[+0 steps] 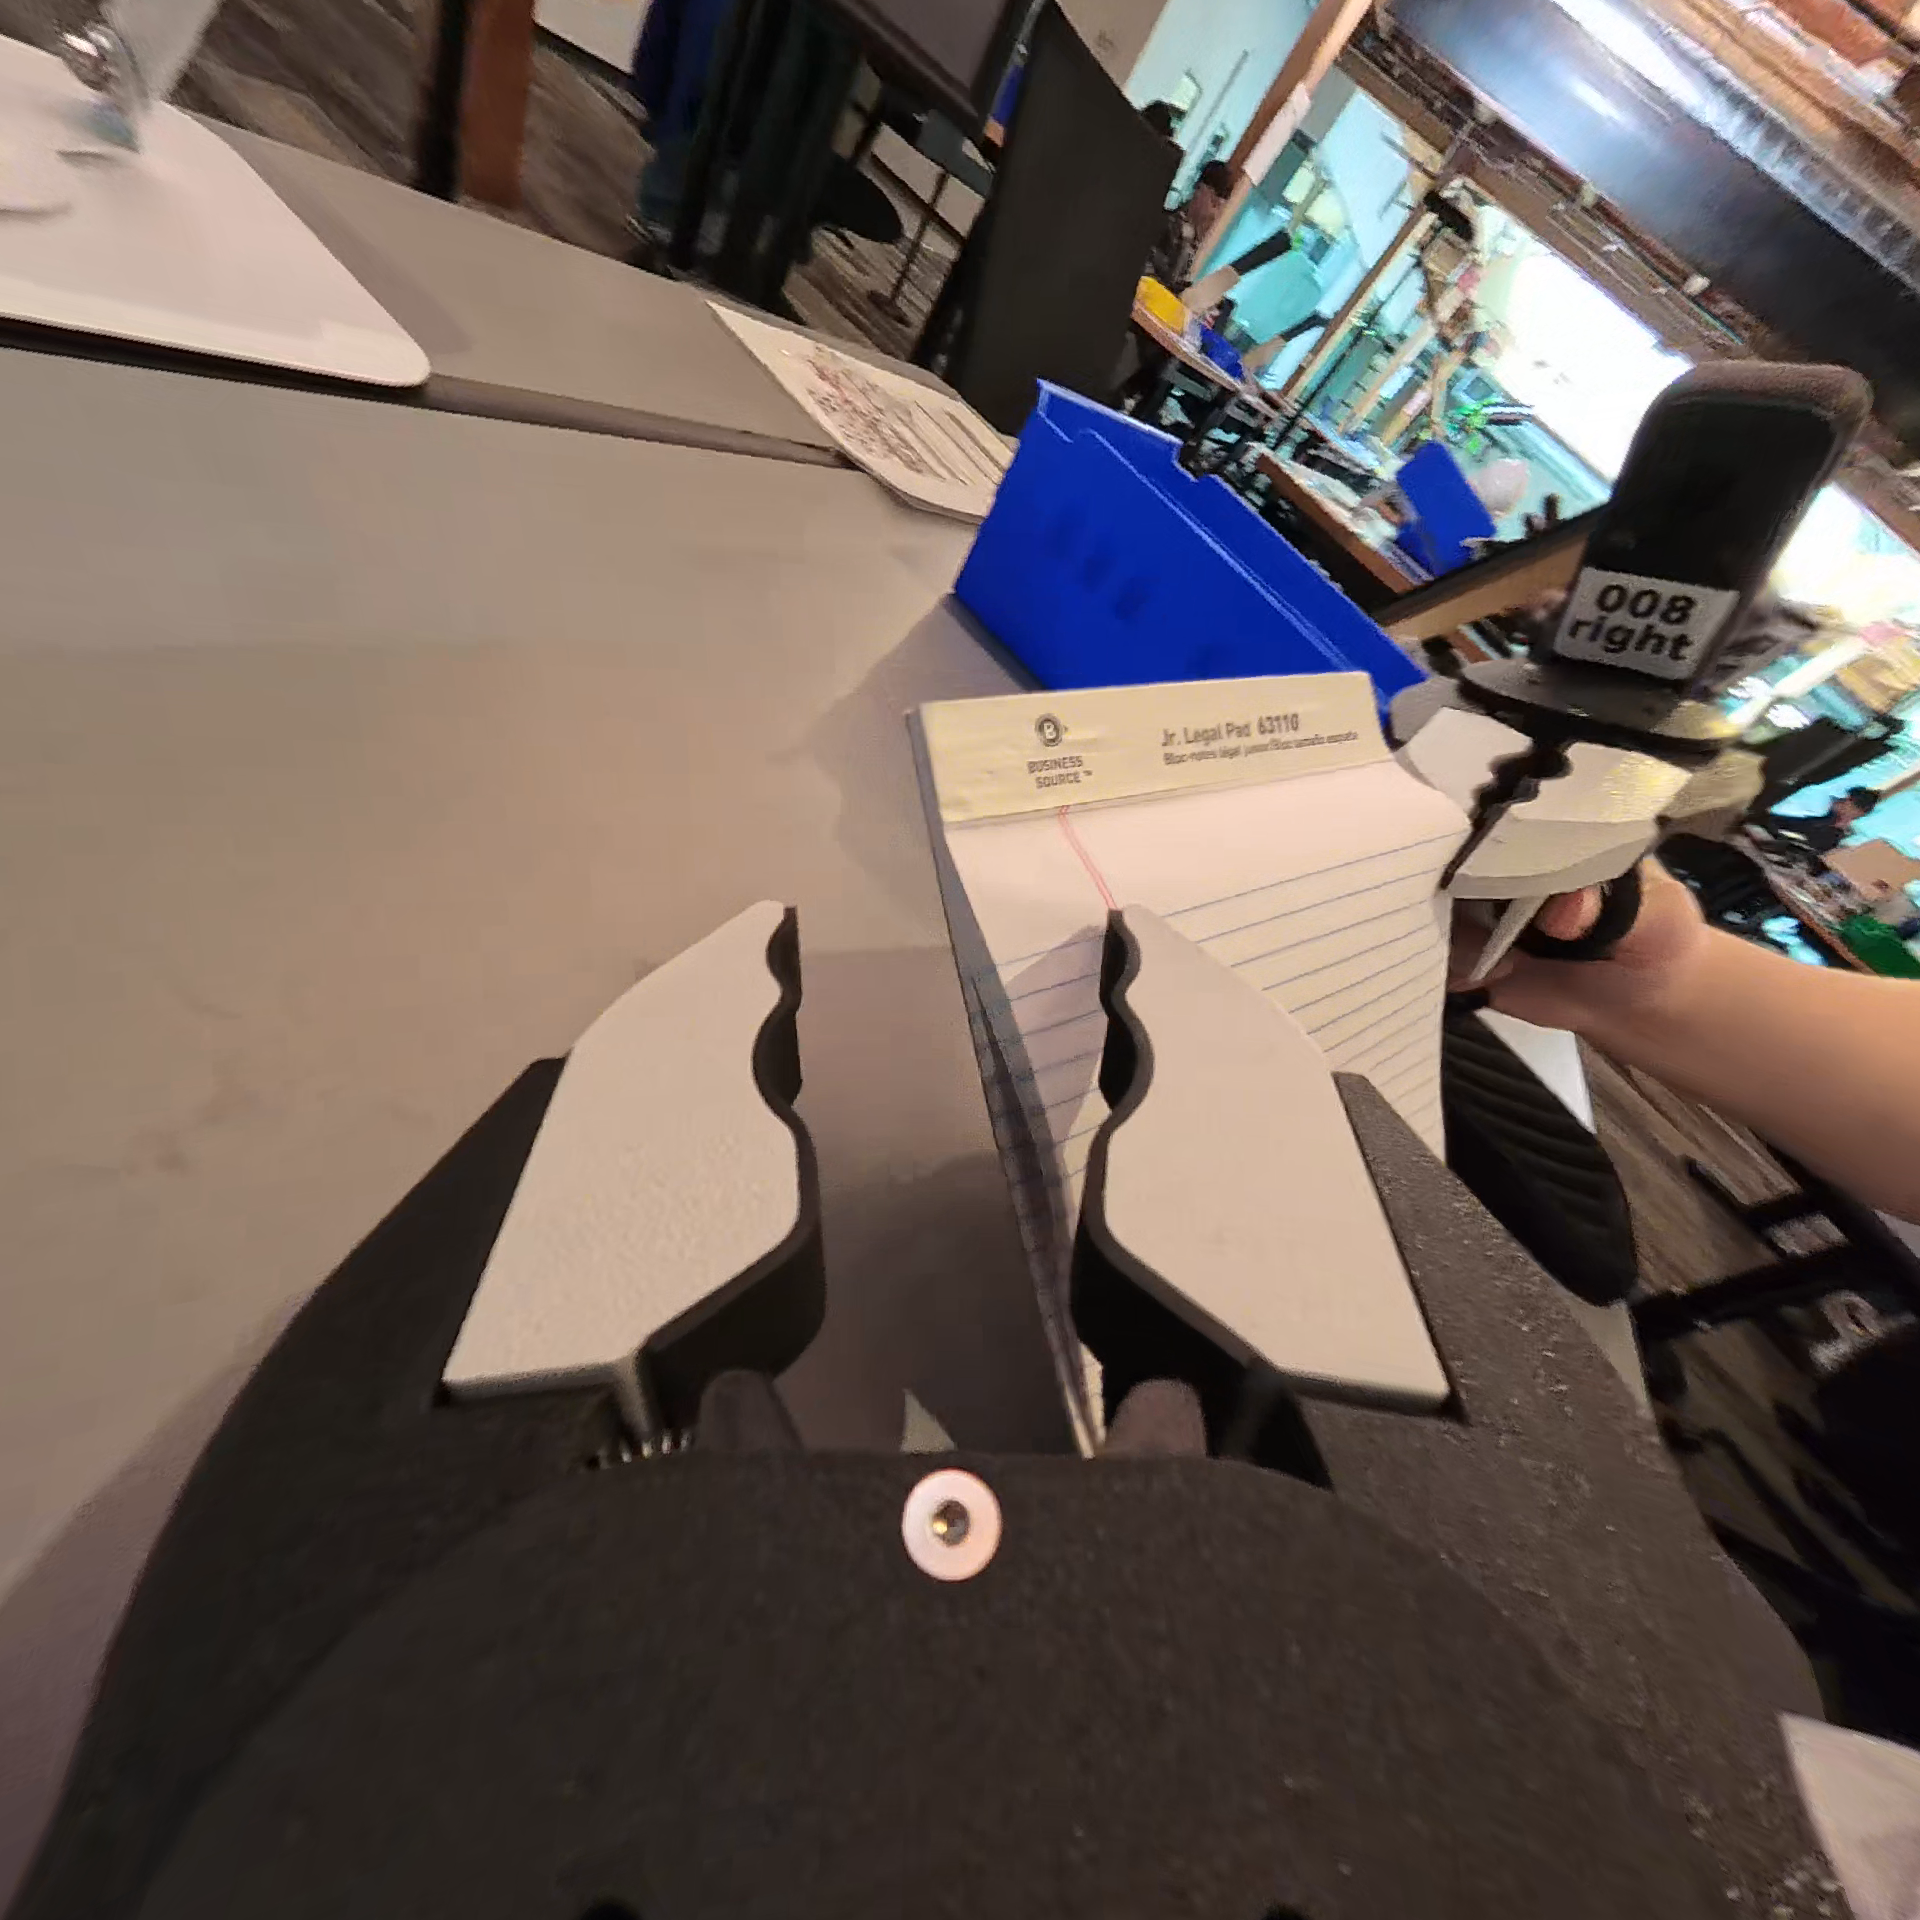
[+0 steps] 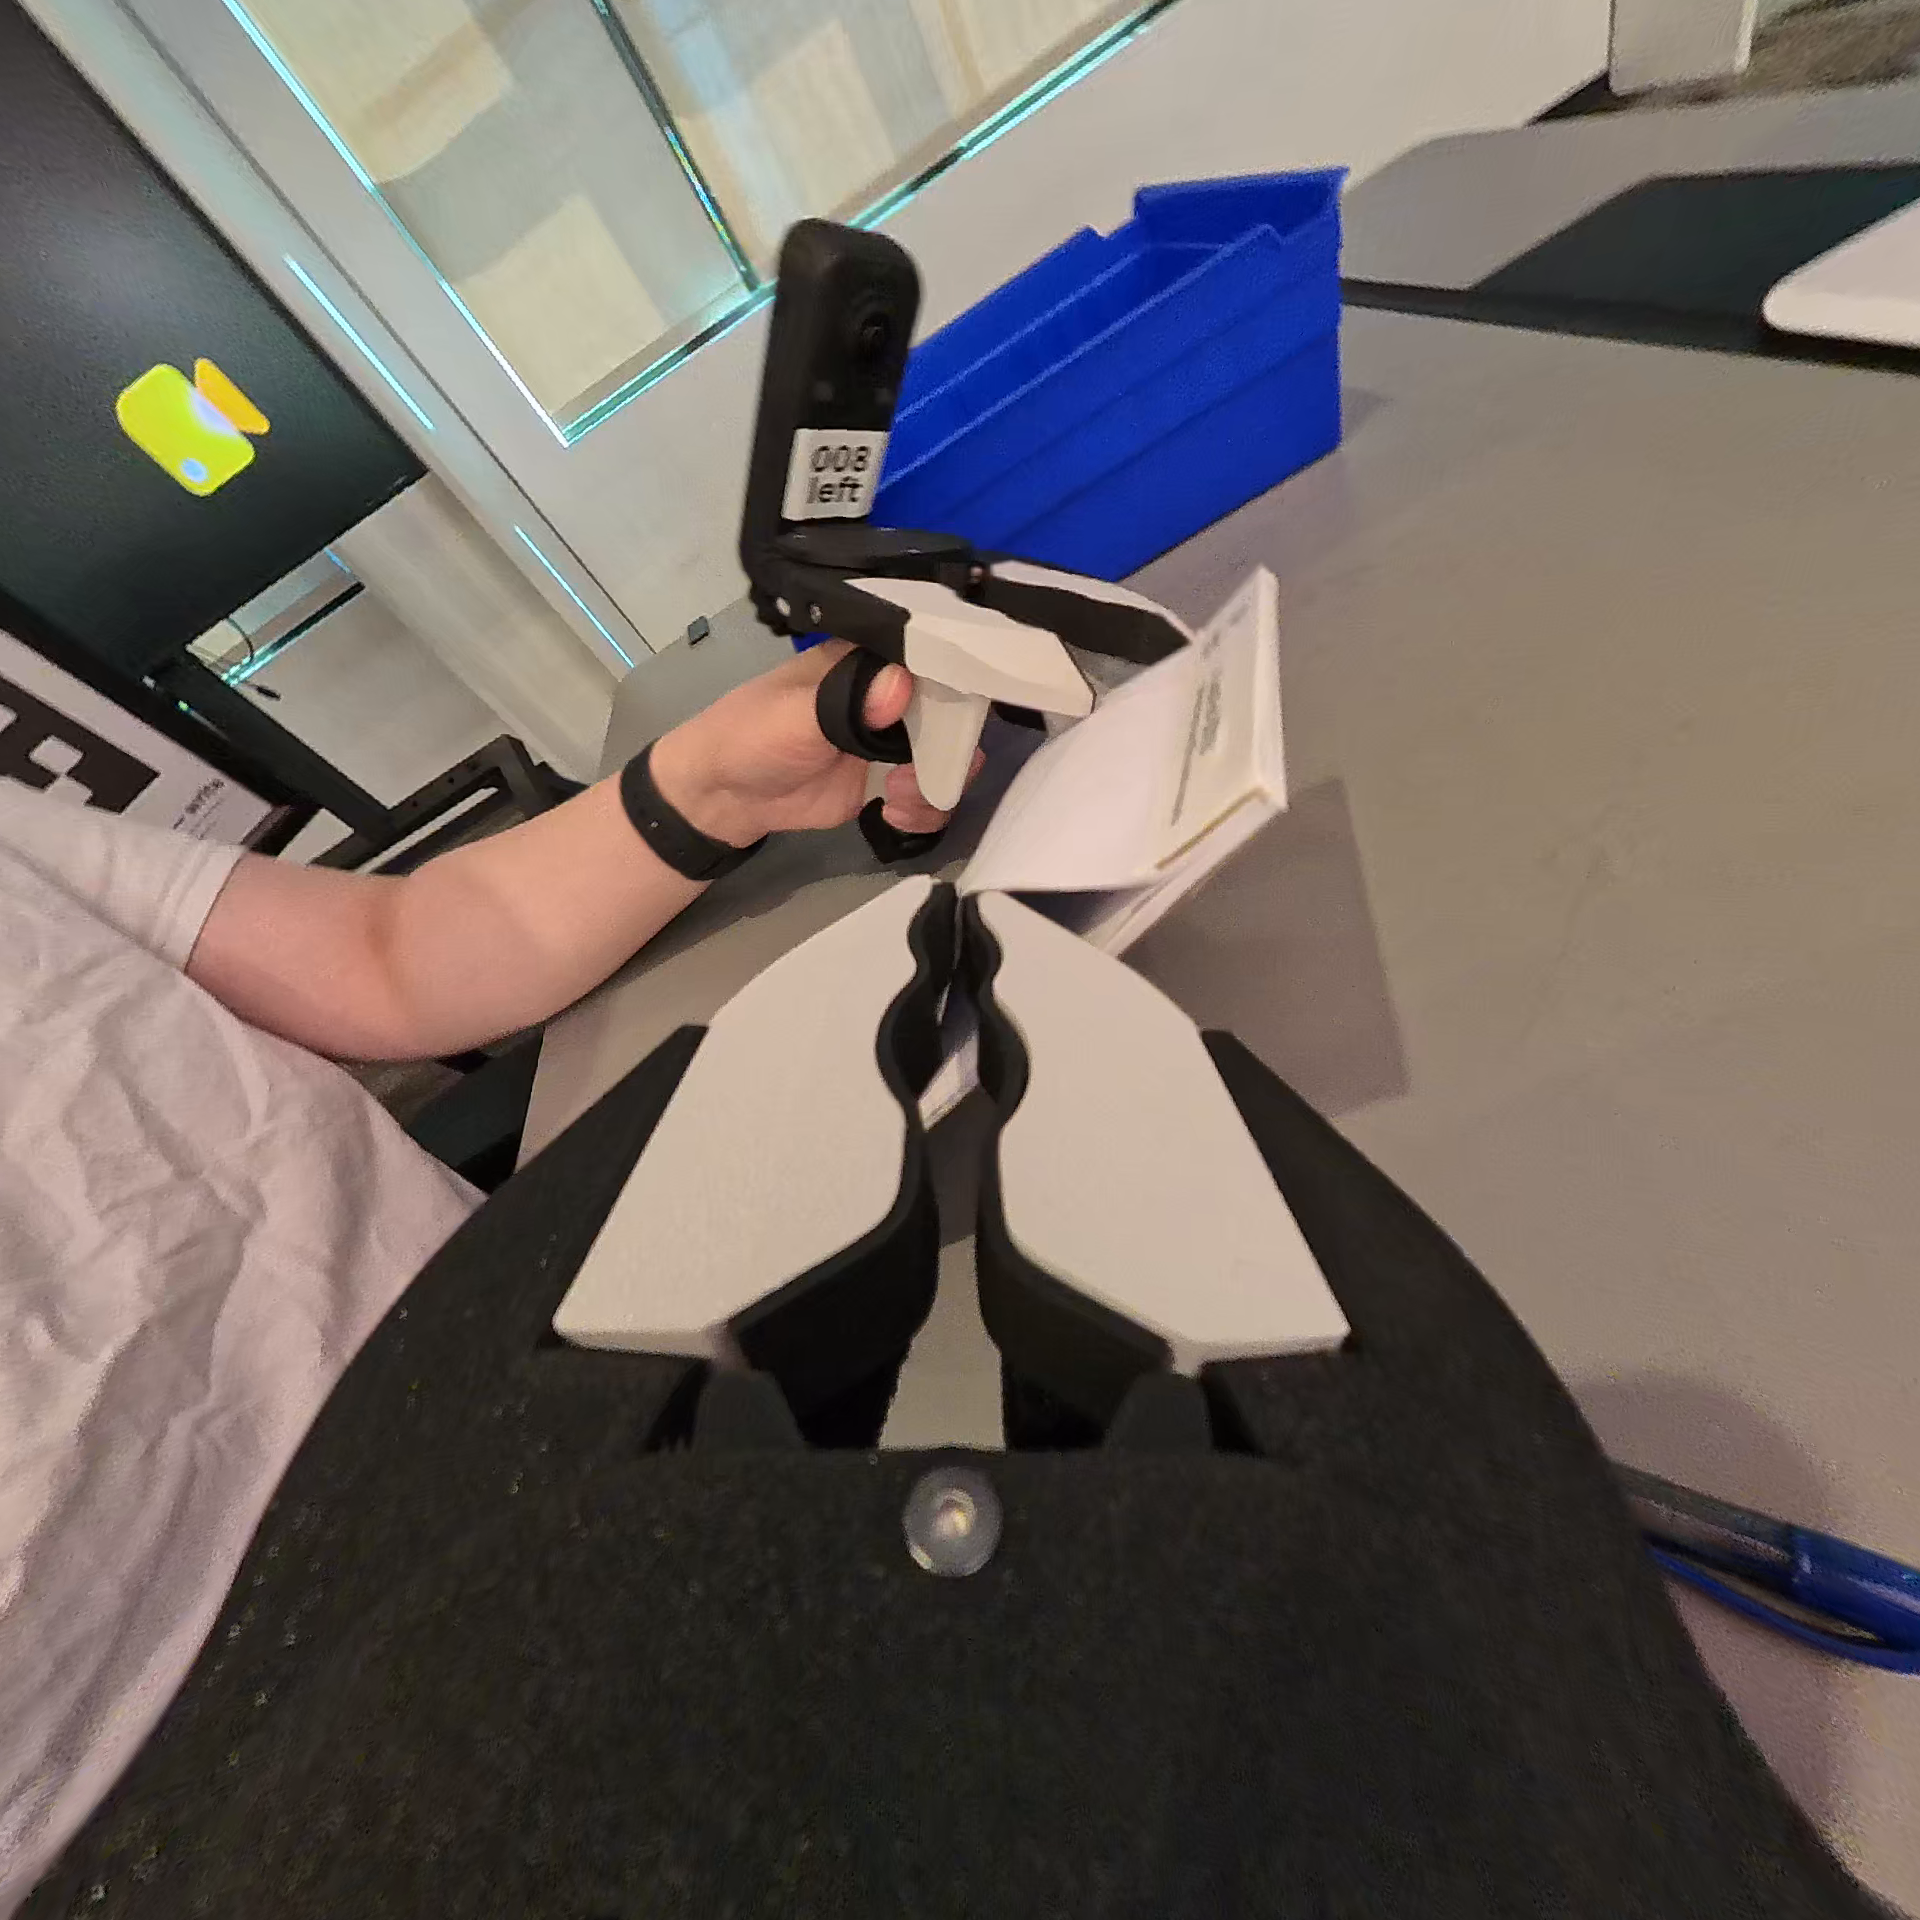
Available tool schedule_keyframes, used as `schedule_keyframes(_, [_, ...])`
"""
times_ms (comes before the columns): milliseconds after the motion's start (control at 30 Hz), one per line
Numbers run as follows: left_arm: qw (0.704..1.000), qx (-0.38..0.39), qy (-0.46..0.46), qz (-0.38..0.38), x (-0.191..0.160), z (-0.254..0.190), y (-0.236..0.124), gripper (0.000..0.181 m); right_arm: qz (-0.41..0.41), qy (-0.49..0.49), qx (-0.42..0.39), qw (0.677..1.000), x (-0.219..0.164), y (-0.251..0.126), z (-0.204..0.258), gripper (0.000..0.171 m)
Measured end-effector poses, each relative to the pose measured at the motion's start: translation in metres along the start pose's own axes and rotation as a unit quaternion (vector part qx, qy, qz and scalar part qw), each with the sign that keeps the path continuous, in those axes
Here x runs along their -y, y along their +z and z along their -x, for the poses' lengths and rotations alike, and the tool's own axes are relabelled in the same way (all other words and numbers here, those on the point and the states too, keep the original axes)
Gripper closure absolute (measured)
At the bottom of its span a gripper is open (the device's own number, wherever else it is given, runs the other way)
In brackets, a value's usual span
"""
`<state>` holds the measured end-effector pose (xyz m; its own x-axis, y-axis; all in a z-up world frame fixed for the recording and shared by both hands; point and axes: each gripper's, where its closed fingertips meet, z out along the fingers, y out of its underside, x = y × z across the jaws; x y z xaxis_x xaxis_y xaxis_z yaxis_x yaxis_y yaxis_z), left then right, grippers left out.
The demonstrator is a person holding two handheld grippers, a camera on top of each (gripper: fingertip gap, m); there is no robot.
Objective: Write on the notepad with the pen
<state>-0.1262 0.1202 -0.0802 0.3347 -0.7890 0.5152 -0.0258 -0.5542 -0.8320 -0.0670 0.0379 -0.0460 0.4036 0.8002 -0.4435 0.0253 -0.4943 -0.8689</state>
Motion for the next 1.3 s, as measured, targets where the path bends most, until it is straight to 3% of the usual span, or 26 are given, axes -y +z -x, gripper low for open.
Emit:
schedule_keyframes(300, [0.976, -0.181, -0.103, 0.061, -0.013, -0.034, 0.015, 0.12, -0.006, -0.079, 0.01, 0.997, -0.001, -0.016, 0.019, 0.171])
schedule_keyframes(400, [0.956, -0.243, -0.143, 0.076, -0.016, -0.045, 0.018, 0.126, -0.001, -0.086, 0.013, 0.996, -0.003, -0.018, 0.021, 0.171])
schedule_keyframes(500, [0.943, -0.293, -0.136, 0.077, -0.013, -0.061, 0.017, 0.145, 0.0, -0.086, 0.02, 0.996, -0.003, -0.019, 0.021, 0.171])
schedule_keyframes(667, [0.934, -0.329, -0.126, 0.054, -0.004, -0.071, 0.005, 0.178, 0.016, -0.073, 0.012, 0.997, -0.007, -0.022, 0.016, 0.169])
schedule_keyframes(733, [0.939, -0.324, -0.112, 0.04, 0.002, -0.072, 0.0, 0.178, 0.016, -0.052, 0.005, 0.999, -0.007, -0.024, 0.012, 0.163])
schedule_keyframes(833, [0.951, -0.297, -0.076, 0.035, 0.003, -0.073, -0.003, 0.178, 0.027, -0.014, 0.002, 1.0, -0.01, -0.027, 0.012, 0.14])
schedule_keyframes(1033, [0.952, -0.301, -0.047, 0.013, 0.01, -0.084, -0.013, 0.178, -0.019, -0.014, -0.094, 0.995, 0.016, -0.047, -0.007, 0.129])
schedule_keyframes(1167, [0.952, -0.306, -0.028, 0.003, 0.013, -0.092, -0.016, 0.178, -0.002, 0.011, -0.068, 0.998, 0.018, -0.031, -0.005, 0.108])
schedule_keyframes(1300, [0.951, -0.309, -0.023, -0.002, 0.014, -0.096, -0.019, 0.178, 0.016, 0.044, -0.025, 0.999, -0.003, 0.0, 0.004, 0.112])
